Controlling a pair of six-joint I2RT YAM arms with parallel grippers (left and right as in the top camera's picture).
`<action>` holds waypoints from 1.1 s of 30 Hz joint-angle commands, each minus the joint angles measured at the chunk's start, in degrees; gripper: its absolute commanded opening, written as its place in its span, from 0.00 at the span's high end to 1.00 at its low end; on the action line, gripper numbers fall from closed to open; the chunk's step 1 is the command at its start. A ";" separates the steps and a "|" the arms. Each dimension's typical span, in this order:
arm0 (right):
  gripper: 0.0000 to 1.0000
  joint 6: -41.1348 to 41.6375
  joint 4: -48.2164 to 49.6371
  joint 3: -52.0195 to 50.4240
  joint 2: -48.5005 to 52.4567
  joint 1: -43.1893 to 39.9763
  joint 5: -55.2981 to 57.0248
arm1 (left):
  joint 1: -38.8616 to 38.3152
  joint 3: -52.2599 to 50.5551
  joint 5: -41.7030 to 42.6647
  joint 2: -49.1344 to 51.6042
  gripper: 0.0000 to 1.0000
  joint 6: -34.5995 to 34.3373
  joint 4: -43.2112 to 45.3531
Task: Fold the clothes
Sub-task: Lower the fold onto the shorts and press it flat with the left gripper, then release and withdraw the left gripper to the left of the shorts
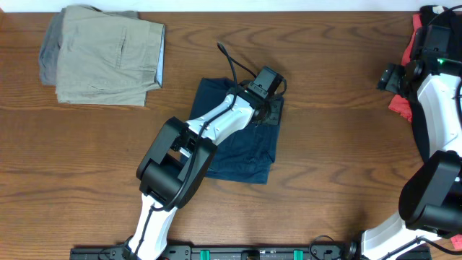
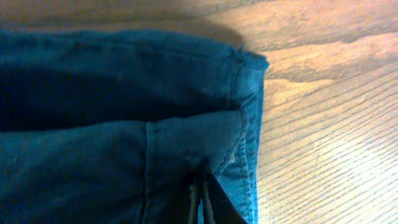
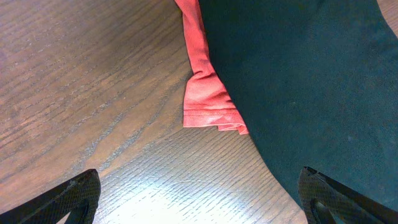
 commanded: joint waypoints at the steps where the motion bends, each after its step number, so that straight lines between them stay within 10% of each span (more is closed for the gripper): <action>1: 0.01 0.00 -0.07 1.05 -0.13 0.28 0.81 | 0.09 0.70 0.37 -2.80 0.94 -0.04 -2.69; 7: 0.01 0.00 -0.07 1.05 -0.13 0.26 0.81 | 0.94 1.07 0.26 -14.69 0.83 1.09 -11.45; 9: 0.01 0.00 -0.07 1.05 -0.13 0.28 0.81 | 1.81 1.07 0.07 -18.82 0.30 3.74 -15.17; 11: 0.01 0.00 -0.07 1.05 -0.13 0.28 0.81 | 3.32 1.07 0.07 -22.91 0.02 5.49 -18.91; 21: 0.01 0.00 -0.07 1.05 -0.13 0.31 0.81 | 23.30 0.81 -6.36 -32.85 0.02 8.94 -37.44; 33: 0.01 0.00 -0.07 1.05 -0.13 0.26 0.83 | 40.85 -3.67 16.20 -20.76 0.02 24.09 -39.01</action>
